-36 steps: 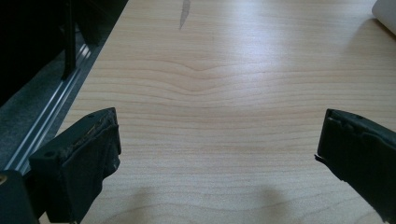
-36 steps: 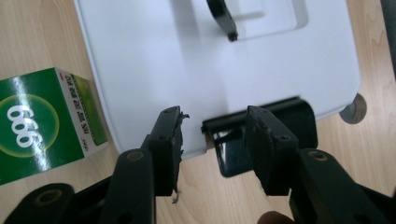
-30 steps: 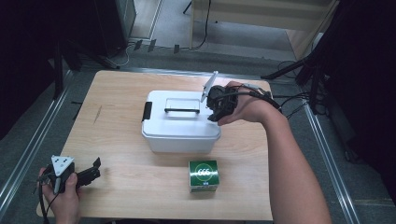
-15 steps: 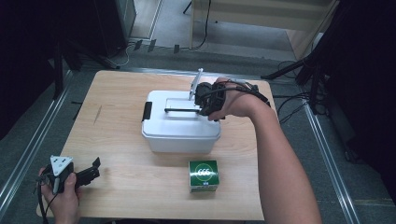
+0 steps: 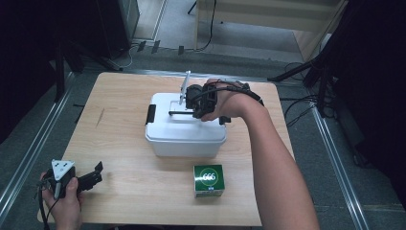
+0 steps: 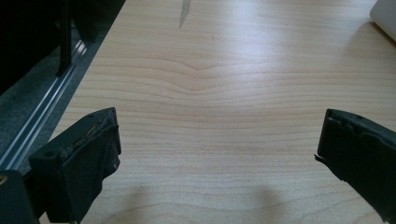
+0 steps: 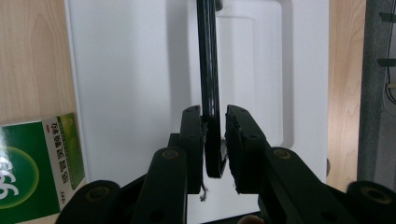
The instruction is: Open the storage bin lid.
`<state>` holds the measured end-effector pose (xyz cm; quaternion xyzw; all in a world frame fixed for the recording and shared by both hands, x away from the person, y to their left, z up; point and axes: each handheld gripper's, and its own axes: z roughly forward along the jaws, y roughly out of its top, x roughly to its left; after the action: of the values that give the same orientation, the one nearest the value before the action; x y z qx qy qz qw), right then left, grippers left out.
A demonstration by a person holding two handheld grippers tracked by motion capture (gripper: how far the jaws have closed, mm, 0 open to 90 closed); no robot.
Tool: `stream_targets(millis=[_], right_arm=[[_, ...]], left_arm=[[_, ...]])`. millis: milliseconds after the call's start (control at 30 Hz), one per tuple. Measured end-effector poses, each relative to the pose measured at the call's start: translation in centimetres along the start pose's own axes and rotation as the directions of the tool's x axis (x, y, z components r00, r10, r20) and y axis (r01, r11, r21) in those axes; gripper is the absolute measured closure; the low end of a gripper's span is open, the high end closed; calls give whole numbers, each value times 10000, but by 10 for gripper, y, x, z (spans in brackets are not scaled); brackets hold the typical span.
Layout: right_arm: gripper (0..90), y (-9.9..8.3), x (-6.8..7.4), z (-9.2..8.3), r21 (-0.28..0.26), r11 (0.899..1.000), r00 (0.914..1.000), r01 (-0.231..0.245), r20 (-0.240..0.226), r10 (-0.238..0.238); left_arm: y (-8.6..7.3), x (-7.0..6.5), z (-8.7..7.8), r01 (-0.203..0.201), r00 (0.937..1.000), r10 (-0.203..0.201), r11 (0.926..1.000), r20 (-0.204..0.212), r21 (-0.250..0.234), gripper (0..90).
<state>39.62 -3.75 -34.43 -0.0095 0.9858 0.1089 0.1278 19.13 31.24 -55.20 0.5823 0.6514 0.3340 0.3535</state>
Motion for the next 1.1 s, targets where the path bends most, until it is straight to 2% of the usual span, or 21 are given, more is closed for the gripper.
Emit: stream_targets(millis=[233,433,500,633,767,933,1100], right_arm=[[783,14,-1,4,35,9996,9997,264,-3,-264],[816,23,0,8,127,9997,9998,185,-40,-185],[821,26,0,10,268,9990,9993,368,-38,-368],[836,29,1,10,519,9983,9996,251,128,-258],[850,29,0,9,436,9969,9969,652,404,-669],[852,29,0,6,363,9974,9972,615,399,-629],[852,28,-2,-2,219,9975,9959,671,589,-682]], left_arm=[[0,0,0,-3,10000,3,10000,3,7,0],[0,-2,0,-132,9999,132,9999,-74,62,0],[0,-2,0,-142,9999,143,9999,-97,74,0],[0,-1,0,-112,9999,113,9999,-61,89,0],[0,-1,1,-98,9999,99,9999,-61,88,0],[0,-1,1,-87,9999,88,9999,-51,133,0],[0,-1,1,-59,10000,60,9999,-63,117,0]])
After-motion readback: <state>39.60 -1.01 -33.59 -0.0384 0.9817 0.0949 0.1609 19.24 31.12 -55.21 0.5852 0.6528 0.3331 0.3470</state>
